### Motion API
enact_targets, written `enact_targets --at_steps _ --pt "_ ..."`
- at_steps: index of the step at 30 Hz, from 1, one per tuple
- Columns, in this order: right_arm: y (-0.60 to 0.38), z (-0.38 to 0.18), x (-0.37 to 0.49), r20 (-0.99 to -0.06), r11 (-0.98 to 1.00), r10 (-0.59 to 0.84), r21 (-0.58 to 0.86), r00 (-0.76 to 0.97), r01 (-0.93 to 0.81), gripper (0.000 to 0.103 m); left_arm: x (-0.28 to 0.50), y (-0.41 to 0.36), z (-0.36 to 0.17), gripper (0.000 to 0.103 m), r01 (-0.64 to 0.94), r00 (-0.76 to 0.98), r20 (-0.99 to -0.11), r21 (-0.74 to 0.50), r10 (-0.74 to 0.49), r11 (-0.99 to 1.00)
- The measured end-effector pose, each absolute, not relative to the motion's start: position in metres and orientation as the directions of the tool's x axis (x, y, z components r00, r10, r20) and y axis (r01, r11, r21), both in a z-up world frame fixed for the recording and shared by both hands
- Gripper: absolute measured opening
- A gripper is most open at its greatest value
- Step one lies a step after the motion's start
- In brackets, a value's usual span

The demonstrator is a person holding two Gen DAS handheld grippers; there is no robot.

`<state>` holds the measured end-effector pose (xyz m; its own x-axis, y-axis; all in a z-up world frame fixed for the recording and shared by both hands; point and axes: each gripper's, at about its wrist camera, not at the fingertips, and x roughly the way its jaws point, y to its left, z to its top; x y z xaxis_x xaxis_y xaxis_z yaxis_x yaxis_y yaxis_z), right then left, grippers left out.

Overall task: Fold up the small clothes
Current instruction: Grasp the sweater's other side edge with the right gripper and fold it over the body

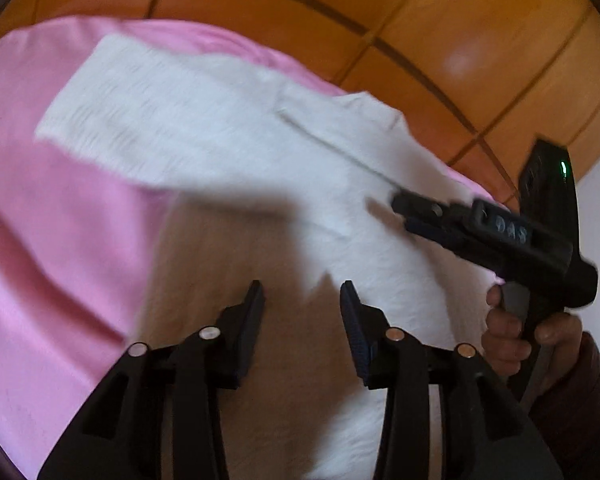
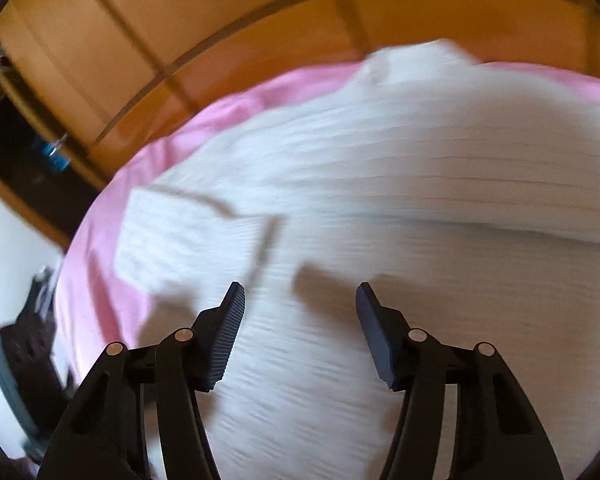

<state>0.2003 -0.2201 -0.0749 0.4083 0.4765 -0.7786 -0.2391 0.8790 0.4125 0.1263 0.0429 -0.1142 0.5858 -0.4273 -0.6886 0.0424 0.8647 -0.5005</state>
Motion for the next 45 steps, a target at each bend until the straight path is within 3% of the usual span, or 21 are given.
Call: enact_targets --at_steps 4,6,8,13,18,25,31,32,34,35,40,45 --pt "-0.165 -0.090 0.217 -0.822 0.898 0.427 0.335 0.376 -0.286 0.054 0.114 0.046 -0.120 0.036 0.045 0.585 -0.685 -0.507 -0.434 0.861" --pt "-0.149 -0.085 0.219 -0.836 0.913 0.381 0.272 0.395 -0.306 0.015 0.114 0.046 -0.121 0.036 0.045 0.584 -0.686 -0.506 -0.433 0.861" --pt "-0.149 -0.068 0.223 -0.823 0.918 0.370 0.254 0.430 -0.304 0.004 0.112 0.045 -0.121 0.036 0.048 0.583 -0.688 -0.503 -0.432 0.863" --pt "-0.197 0.014 0.224 -0.693 0.916 0.400 0.283 0.600 -0.284 0.004 0.120 0.041 -0.123 0.036 0.042 0.585 -0.690 -0.498 -0.425 0.866" --pt "-0.277 0.052 0.236 -0.645 0.959 0.267 0.248 0.716 -0.133 0.004 0.121 0.040 -0.123 0.036 0.040 0.586 -0.696 -0.487 -0.415 0.872" --pt "-0.390 -0.006 0.249 -0.763 0.957 0.056 0.224 0.645 0.182 0.004 0.125 0.036 -0.120 0.036 0.038 0.581 -0.707 -0.472 -0.404 0.881" --pt "-0.412 -0.058 0.251 -0.821 0.932 0.039 0.236 0.570 0.276 0.004 0.132 0.035 -0.107 0.037 0.014 0.562 -0.721 -0.482 -0.406 0.876" --pt "-0.413 -0.060 0.248 -0.814 0.930 0.042 0.244 0.580 0.276 0.006 0.134 0.038 -0.101 0.038 0.010 0.570 -0.714 -0.489 -0.407 0.872" --pt "-0.415 -0.054 0.242 -0.802 0.929 0.024 0.238 0.597 0.283 0.027 0.140 0.046 -0.086 0.040 0.021 0.600 -0.685 -0.502 -0.413 0.865" --pt "-0.417 -0.050 0.238 -0.799 0.929 0.002 0.224 0.601 0.294 0.042 0.146 0.049 -0.078 0.043 0.027 0.620 -0.673 -0.496 -0.404 0.868" --pt "-0.398 -0.020 0.222 -0.726 0.956 0.039 0.226 0.686 0.185 0.044 0.194 0.068 -0.058 0.047 -0.014 0.682 -0.650 -0.470 -0.335 0.883" --pt "-0.362 -0.030 0.228 -0.749 0.987 0.061 0.143 0.659 0.071 0.044 0.245 0.069 -0.046 0.042 -0.014 0.716 -0.632 -0.435 -0.295 0.900"
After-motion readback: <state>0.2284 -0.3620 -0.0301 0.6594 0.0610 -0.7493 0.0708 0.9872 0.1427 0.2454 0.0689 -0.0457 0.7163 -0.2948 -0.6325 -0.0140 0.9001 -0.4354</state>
